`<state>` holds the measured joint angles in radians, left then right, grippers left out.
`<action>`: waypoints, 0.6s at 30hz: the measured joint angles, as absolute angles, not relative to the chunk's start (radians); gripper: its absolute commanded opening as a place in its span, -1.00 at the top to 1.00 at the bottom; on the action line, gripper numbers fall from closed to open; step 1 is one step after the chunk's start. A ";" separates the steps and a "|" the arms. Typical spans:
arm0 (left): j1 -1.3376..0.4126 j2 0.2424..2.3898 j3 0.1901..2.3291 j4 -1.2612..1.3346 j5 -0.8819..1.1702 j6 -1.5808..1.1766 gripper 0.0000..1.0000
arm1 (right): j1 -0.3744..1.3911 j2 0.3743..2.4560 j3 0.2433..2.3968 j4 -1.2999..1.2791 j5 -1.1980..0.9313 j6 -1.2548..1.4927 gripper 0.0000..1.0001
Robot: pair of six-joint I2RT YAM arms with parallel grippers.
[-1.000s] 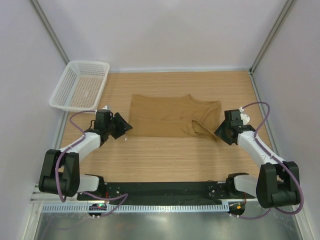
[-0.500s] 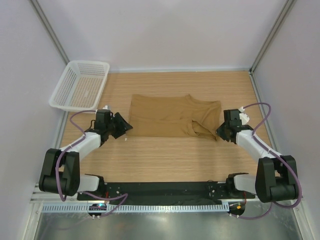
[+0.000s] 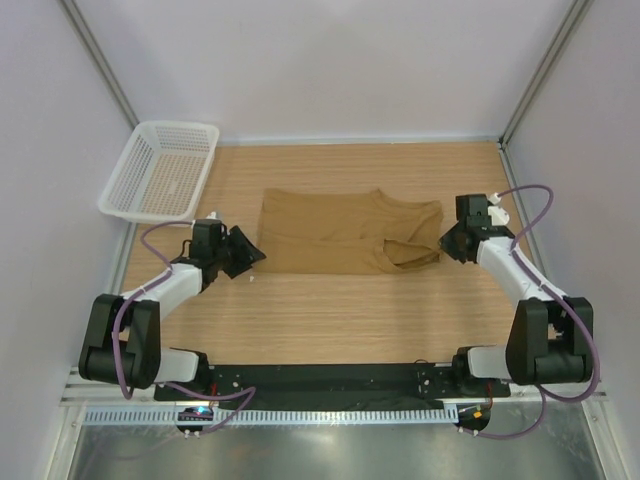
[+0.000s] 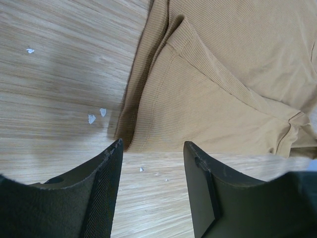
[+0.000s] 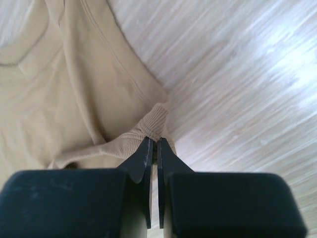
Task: Fold and stack the tank tops
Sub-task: Fold the tank top
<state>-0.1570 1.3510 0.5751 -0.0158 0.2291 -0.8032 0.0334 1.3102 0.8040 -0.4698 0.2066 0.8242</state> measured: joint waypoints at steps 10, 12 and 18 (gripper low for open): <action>-0.157 1.362 0.575 -0.015 0.229 -0.803 -0.07 | -0.081 1.492 0.870 -0.469 0.219 0.833 -0.09; -0.157 1.362 0.575 -0.016 0.229 -0.802 -0.07 | -0.107 1.497 0.859 -0.456 0.218 0.845 -0.68; -0.157 1.365 0.575 -0.016 0.228 -0.802 -0.08 | -0.128 1.497 0.853 -0.437 0.229 0.818 -0.66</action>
